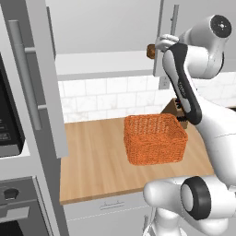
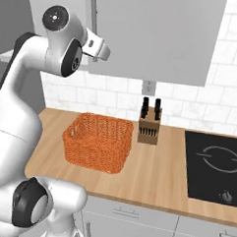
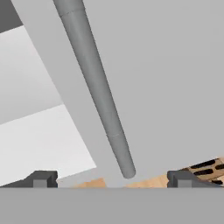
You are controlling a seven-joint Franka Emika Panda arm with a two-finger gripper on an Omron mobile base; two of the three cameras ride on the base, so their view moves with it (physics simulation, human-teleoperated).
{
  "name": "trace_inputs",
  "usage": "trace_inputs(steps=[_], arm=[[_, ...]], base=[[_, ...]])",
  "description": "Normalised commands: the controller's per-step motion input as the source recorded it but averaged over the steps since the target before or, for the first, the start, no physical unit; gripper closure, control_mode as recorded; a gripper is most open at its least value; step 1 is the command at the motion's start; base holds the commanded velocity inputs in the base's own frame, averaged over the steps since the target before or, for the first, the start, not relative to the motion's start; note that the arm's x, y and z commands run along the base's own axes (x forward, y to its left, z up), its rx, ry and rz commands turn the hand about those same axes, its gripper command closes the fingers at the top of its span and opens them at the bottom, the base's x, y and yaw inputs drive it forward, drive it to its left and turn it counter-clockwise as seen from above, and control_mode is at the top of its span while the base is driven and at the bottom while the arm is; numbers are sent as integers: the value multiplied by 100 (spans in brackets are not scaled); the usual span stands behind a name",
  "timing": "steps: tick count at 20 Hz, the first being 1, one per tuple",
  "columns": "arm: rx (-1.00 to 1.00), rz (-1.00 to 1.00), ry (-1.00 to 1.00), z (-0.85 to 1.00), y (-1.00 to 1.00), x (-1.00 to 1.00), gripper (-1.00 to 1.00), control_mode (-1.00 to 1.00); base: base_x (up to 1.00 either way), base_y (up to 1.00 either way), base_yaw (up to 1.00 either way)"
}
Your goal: Open the cabinet, pick up the bread from the cabinet and place it in the basket. Then move the basket to the dining counter.
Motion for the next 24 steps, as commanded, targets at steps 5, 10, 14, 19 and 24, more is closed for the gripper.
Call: trace_inputs(steps=[5, 10, 14, 19, 24], arm=[[-6, 0, 0, 0, 0, 45, -100, -100], [-3, 0, 0, 0, 0, 45, -100, -100], [-3, 0, 0, 0, -4, 36, -100, -100], [-1, 0, 0, 0, -8, 27, -100, -100], [-1, 0, -1, 0, -1, 24, 100, -100]], base=[[0, 0, 0], [0, 0, 0], [0, 0, 0], [0, 0, 0], [0, 0, 0]])
